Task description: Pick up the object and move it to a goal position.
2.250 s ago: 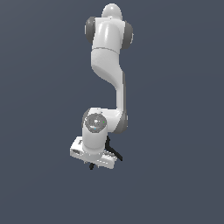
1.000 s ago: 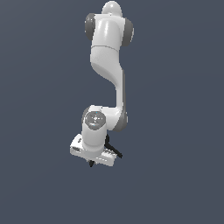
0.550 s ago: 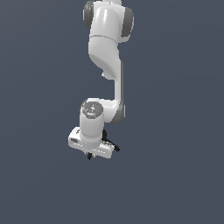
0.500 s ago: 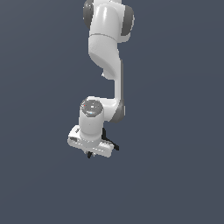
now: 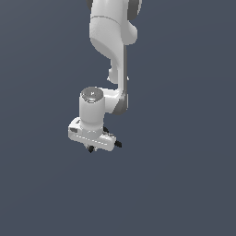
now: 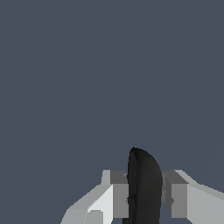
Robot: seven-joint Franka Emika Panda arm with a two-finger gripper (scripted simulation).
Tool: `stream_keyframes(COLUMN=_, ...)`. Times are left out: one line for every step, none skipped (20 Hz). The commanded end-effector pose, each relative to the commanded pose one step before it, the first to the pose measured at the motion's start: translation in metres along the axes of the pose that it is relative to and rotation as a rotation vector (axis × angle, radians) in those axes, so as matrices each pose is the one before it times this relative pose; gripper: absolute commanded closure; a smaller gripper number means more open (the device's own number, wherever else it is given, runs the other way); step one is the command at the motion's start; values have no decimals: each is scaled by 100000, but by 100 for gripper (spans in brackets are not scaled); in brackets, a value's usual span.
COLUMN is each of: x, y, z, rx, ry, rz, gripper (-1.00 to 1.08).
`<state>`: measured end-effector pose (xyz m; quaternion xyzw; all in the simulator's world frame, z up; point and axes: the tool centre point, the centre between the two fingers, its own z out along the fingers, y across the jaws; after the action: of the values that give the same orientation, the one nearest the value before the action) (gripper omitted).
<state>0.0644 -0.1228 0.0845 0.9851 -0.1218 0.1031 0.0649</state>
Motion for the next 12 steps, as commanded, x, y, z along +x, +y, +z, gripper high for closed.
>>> stream_keyframes(x=-929, y=911, z=-1330, rx=61, ry=324, rz=53, gripper=108)
stream_keyframes(x=-424, y=373, z=-487, rx=0, ry=0, rz=0, gripper=108)
stream_keyframes(x=-411, y=375, z=-513, rx=49, ry=47, rz=14, gripper=108)
stream_keyframes(x=-399, y=357, z=-465, rx=0, ry=0, rz=0, gripper=108)
stream_keyframes(x=-383, y=344, z=-448, rx=0, ry=0, rz=0, gripper=108)
stream_keyframes(x=-367, y=330, z=-429, rx=0, ry=0, rz=0, gripper=108)
stream_keyframes(x=-350, y=316, z=-411, rx=0, ry=0, rz=0, gripper=108)
stream_keyframes(x=-331, y=304, z=-394, rx=0, ry=0, rz=0, gripper=108)
stream_keyframes(x=-311, y=291, z=-377, rx=0, ry=0, rz=0, gripper=108)
stream_keyframes(x=-289, y=277, z=-358, rx=0, ry=0, rz=0, gripper=108)
stream_keyframes(x=-268, y=262, z=-337, rx=0, ry=0, rz=0, gripper=108)
stream_keyframes(x=-248, y=246, z=-345, rx=-48, ry=50, rz=3, gripper=108)
